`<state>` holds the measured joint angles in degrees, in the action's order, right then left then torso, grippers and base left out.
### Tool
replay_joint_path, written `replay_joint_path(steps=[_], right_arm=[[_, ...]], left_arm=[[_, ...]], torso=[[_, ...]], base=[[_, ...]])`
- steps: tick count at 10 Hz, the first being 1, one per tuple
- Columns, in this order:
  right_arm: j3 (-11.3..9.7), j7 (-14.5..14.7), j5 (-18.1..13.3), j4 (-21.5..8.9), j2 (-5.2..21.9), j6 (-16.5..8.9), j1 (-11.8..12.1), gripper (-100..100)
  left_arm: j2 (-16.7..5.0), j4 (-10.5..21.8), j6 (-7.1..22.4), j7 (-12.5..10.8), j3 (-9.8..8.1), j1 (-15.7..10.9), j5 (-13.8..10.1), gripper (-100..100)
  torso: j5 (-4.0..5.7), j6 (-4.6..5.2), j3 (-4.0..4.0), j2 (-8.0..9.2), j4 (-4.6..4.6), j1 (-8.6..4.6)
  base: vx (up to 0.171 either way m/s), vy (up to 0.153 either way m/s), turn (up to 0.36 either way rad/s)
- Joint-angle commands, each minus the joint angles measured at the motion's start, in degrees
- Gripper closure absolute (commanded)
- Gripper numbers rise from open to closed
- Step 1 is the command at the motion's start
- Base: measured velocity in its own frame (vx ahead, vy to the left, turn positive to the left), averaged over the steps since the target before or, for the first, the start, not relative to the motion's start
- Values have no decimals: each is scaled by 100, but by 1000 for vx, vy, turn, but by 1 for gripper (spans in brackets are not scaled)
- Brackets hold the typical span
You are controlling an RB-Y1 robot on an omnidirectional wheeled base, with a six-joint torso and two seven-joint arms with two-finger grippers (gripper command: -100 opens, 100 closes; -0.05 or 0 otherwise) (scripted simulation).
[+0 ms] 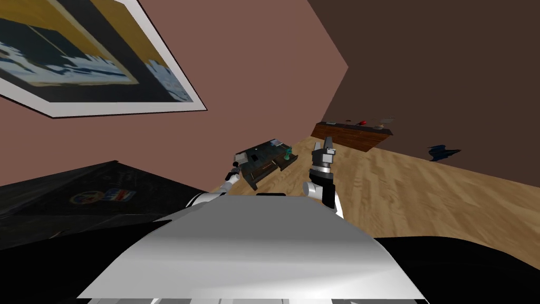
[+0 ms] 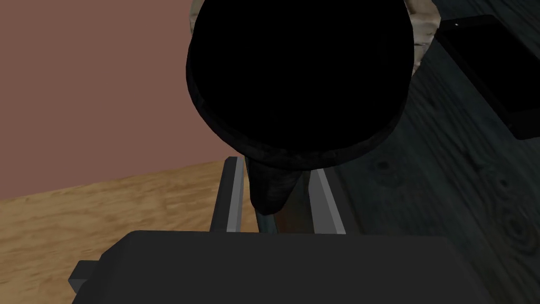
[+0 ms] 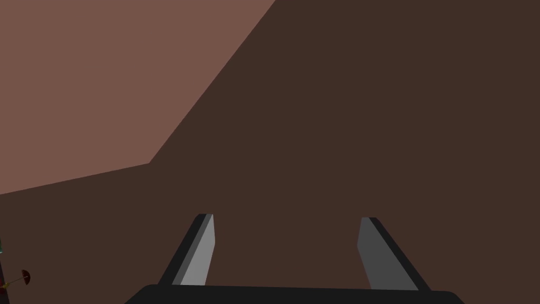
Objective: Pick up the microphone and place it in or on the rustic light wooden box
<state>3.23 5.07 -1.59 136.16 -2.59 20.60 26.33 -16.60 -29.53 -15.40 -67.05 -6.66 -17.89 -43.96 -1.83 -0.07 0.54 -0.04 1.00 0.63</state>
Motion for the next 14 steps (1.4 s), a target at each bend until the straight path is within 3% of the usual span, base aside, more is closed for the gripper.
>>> replay_joint_path(steps=[1,2,4,7,11,13,14], right_arm=[[0,0,0,0,0,0,0,0],[0,0,0,0,0,0,0,0],[1,0,0,0,0,0,1,0],[0,0,0,0,0,0,0,0],[0,0,0,0,0,0,0,0],[0,0,0,0,0,0,0,0],[0,0,0,0,0,0,0,0]], left_arm=[[-15,-84,285,150,-62,-190,21,100],[-15,-84,285,150,-62,-190,21,100],[-73,-127,702,310,-121,-579,63,100],[-73,-127,708,310,-121,-630,63,100],[-134,-174,1213,538,-201,-1182,110,100],[-134,-174,1213,538,-287,-1243,110,100],[-134,-174,1213,538,-201,-1243,110,100]], torso=[[0,0,0,0,0,0],[6,2,-1,-4,-6,5],[8,0,-1,-6,-7,6],[4,5,1,-5,-2,0],[11,0,-7,4,-10,1],[8,5,-1,-5,-7,6],[7,4,1,-2,-1,-8]], base=[[26,44,93],[35,49,34],[46,67,105],[34,40,-4],[33,52,59],[47,45,0],[4,-11,-1]])
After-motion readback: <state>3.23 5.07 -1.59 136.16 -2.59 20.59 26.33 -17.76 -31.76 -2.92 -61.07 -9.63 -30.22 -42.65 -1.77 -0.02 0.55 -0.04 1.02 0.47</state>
